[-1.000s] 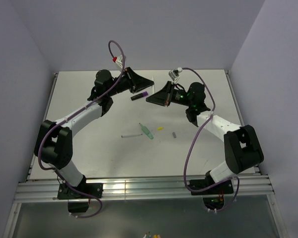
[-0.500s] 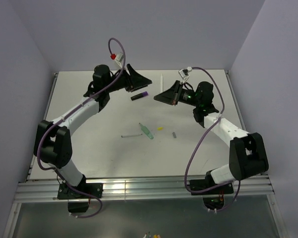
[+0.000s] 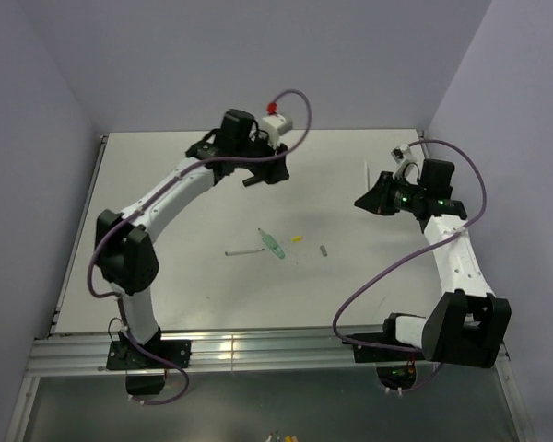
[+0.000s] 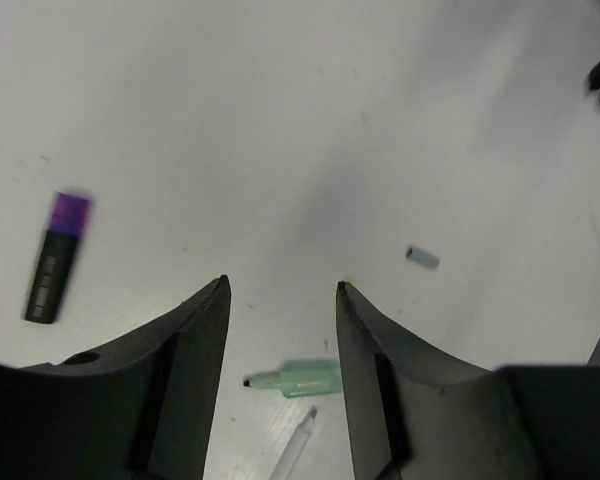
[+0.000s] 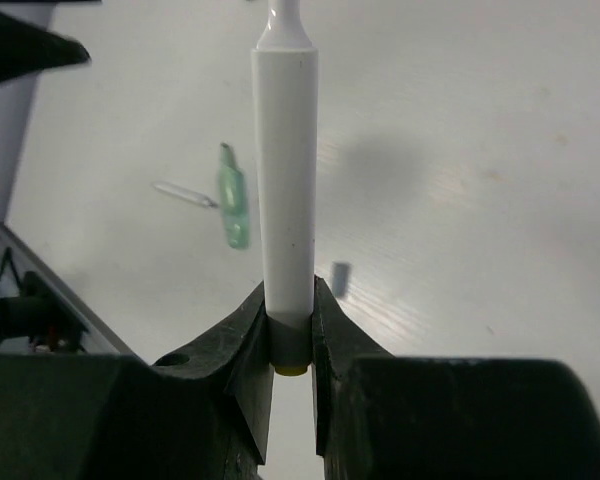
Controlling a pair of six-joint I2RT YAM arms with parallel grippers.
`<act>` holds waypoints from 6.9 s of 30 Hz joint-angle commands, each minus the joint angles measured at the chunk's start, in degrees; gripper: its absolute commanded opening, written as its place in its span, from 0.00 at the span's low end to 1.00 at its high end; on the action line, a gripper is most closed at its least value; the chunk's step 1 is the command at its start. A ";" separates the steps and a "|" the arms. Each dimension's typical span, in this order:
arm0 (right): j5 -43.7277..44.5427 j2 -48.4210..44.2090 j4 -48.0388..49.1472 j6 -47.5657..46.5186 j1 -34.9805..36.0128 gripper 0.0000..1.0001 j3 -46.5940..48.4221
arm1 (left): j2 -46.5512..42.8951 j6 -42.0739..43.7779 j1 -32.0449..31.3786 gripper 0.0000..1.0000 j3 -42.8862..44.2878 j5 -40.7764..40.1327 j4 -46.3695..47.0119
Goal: Insert the pens into the pen caps
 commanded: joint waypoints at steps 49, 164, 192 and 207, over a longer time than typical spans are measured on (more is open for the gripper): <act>0.59 4.42 -32.17 -29.18 -16.62 0.00 14.47 | 36.45 17.31 -19.64 0.25 16.75 -17.55 -42.74; 1.56 7.59 8.61 4.57 35.76 0.00 24.49 | -24.46 -50.19 8.13 0.00 -22.01 9.62 48.22; 1.47 8.82 7.56 4.04 35.76 0.00 26.77 | -25.78 -54.41 7.95 0.00 -26.22 14.45 52.61; -5.90 7.67 13.27 5.62 35.68 0.00 28.01 | -28.06 -56.61 5.05 0.12 -33.52 16.38 55.69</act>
